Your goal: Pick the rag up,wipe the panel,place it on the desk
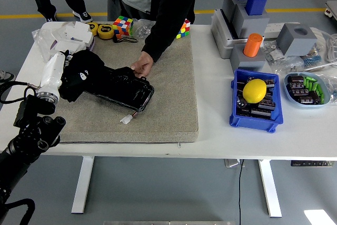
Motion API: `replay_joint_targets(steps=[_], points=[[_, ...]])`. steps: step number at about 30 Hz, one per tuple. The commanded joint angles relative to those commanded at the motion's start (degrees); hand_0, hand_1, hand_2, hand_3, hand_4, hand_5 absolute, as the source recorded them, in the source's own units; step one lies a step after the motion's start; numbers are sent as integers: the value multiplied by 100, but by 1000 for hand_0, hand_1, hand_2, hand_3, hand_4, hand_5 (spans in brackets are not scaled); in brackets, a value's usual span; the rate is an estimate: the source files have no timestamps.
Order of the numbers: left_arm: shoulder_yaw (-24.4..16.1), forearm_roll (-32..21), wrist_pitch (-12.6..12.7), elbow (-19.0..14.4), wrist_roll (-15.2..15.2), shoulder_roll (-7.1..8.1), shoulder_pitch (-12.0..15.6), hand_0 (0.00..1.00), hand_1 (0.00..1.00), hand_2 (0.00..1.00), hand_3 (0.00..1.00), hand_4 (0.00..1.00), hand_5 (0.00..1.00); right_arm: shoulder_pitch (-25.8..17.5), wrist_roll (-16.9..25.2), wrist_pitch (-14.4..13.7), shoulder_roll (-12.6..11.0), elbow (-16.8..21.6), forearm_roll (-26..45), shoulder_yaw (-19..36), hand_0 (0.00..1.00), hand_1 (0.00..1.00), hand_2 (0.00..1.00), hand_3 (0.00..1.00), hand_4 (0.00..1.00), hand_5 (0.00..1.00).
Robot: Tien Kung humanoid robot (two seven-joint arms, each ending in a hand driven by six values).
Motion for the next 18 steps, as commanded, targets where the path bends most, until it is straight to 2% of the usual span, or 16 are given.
replay_joint_targets(steps=[6,11,18], points=[[-146,-6,192,188,-13,-14,-22,253,212,264,516,614,2,-1,0,1,-2,8,17,-19,558,564,494,521,900,370],[-172,-76,313,204,-52,-9,-12,253,212,264,516,614,2,-11,0,1,-10,10,17,-25,558,564,494,521,900,370],[37,-173,217,64,-27,-11,35,248,210,264,517,613,2,-23,2,6,-25,15,27,-56,558,564,494,521,900,370]])
